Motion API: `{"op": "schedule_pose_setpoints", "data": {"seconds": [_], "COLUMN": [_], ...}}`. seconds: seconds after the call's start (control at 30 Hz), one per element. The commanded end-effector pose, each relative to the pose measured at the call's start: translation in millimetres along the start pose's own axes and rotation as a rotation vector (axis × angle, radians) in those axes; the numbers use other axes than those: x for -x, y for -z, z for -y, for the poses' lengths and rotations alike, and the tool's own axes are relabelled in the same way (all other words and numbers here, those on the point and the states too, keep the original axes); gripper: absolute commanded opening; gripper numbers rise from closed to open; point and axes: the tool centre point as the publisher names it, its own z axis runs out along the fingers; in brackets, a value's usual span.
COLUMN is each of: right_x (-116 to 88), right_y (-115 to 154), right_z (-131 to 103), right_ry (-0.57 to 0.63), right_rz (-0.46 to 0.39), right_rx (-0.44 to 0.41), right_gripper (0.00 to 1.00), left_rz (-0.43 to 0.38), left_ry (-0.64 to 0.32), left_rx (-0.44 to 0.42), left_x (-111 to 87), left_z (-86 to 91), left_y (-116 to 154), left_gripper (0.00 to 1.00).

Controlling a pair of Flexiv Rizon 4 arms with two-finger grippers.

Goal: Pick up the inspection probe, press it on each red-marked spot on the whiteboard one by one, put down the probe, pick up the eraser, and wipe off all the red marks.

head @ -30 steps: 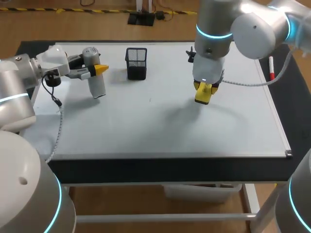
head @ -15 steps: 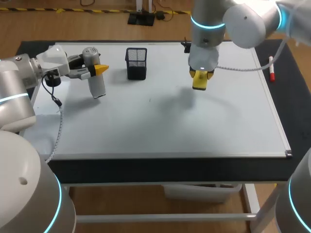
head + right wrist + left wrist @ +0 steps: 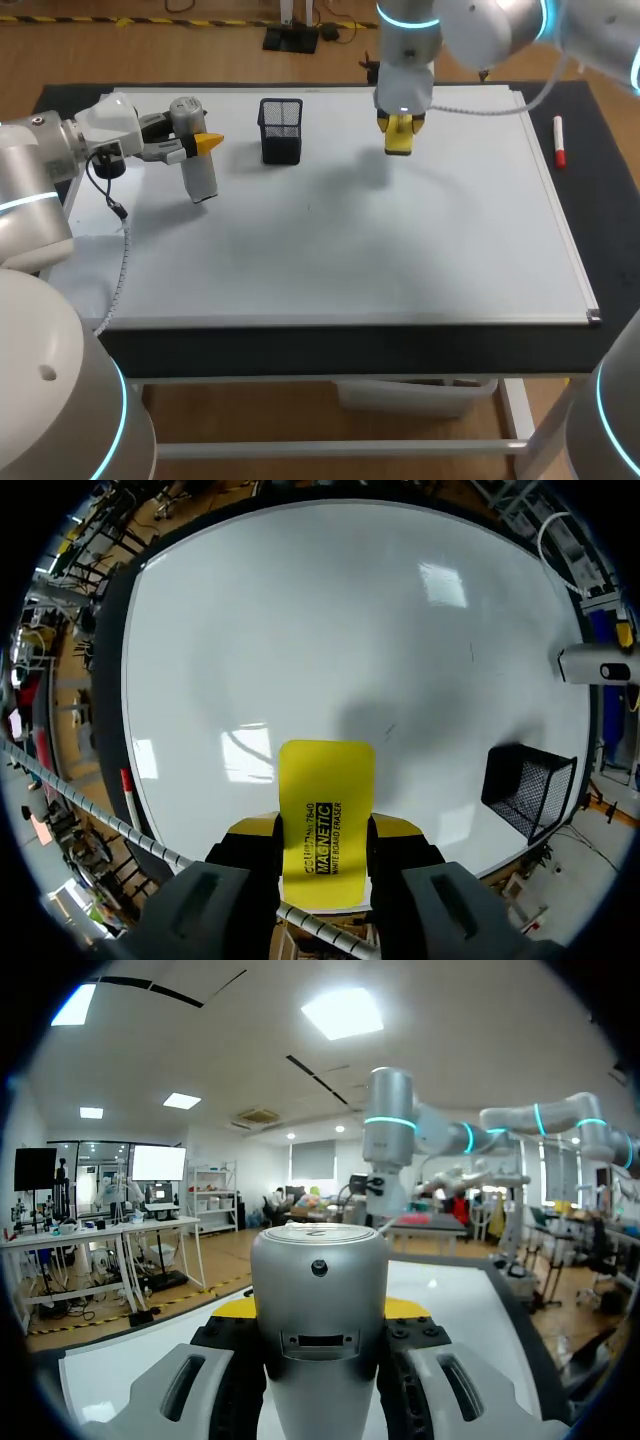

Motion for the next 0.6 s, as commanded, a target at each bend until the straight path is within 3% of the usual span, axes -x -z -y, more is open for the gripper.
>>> {"op": "schedule_pose_setpoints", "data": {"seconds": [0.03, 0.6], "right_x": [15, 47], "right_y": [-8, -26], "right_z": [37, 89], "right_ry": [0.008, 0.033], "right_rz": [-0.035, -0.023], "right_rx": [0.047, 0.085], "right_gripper": [0.0, 0.0], "left_rz": [-0.001, -0.001], "left_ry": [0.0, 0.0], "left_rx": [0.001, 0.001], "left_x": [-0.2, -0.2], "left_z": [1.5, 1.5], "left_y": [1, 1], "left_gripper": [0.0, 0.0]}}
